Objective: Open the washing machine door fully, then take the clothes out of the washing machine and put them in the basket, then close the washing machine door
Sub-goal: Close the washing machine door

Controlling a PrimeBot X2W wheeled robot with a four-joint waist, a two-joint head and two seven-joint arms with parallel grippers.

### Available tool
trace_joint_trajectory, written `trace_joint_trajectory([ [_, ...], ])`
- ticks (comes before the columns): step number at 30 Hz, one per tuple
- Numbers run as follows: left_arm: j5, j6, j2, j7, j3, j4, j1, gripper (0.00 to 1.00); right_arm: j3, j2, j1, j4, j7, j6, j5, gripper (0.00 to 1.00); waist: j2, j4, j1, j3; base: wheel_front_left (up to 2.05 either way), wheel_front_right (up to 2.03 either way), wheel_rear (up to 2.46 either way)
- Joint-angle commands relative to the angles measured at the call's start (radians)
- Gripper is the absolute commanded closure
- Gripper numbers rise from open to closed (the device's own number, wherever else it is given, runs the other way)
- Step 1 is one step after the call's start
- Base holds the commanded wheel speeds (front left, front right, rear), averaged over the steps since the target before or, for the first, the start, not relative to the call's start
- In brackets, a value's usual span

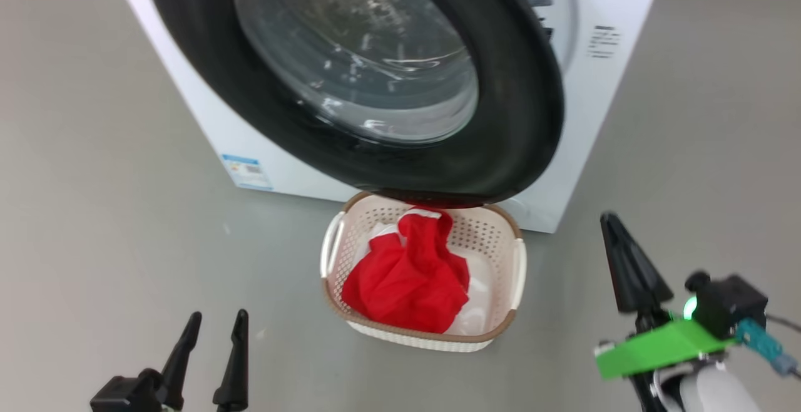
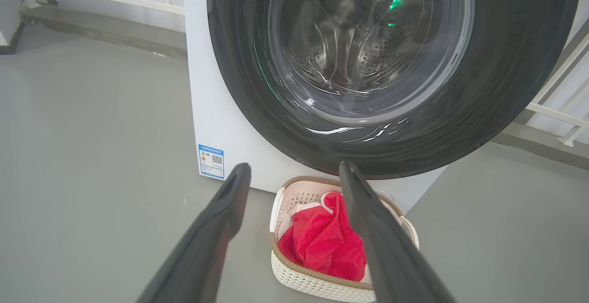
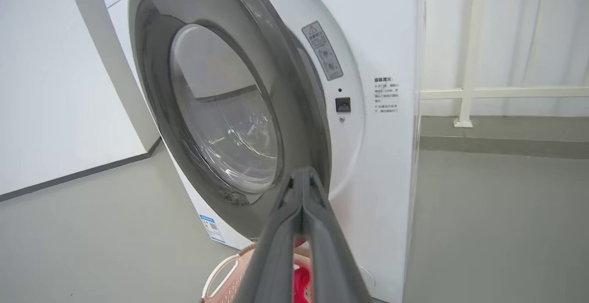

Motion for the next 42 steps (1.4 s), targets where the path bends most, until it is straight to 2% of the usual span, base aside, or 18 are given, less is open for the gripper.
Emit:
trace_joint_trajectory([
  [1,0.007,-0.005,0.010,-0.008,0.030,-0.024,-0.038,0.00,0.027,-0.010,-0.043,-0.021,-0.006,0.005,0.005,1.00,0.0000,0.038,0.0000,0.020,0.00,0.00,0.00],
  [5,0.000,-0.005,0.003,-0.008,0.005,-0.025,-0.061,0.00,0.040,-0.010,-0.155,0.009,-0.006,0.005,-0.007,1.00,0.0000,0.084,0.0000,0.049,0.00,0.00,0.00],
  [12,-0.015,-0.005,-0.002,-0.008,-0.018,-0.029,-0.097,0.00,0.019,-0.010,-0.272,0.054,-0.006,0.005,-0.023,1.00,0.0000,0.124,0.0000,0.099,0.00,0.00,0.00],
  [27,-0.053,-0.005,-0.012,-0.008,-0.047,-0.039,-0.198,0.00,-0.036,-0.010,-0.441,0.118,-0.006,0.005,-0.048,1.00,0.0000,0.144,0.0000,0.249,0.00,0.00,0.00],
  [42,-0.078,-0.005,-0.020,-0.008,-0.089,-0.049,-0.265,0.00,-0.142,-0.010,-0.588,0.137,-0.006,0.005,-0.096,1.00,0.0000,0.188,0.0000,0.347,0.00,0.00,0.00],
])
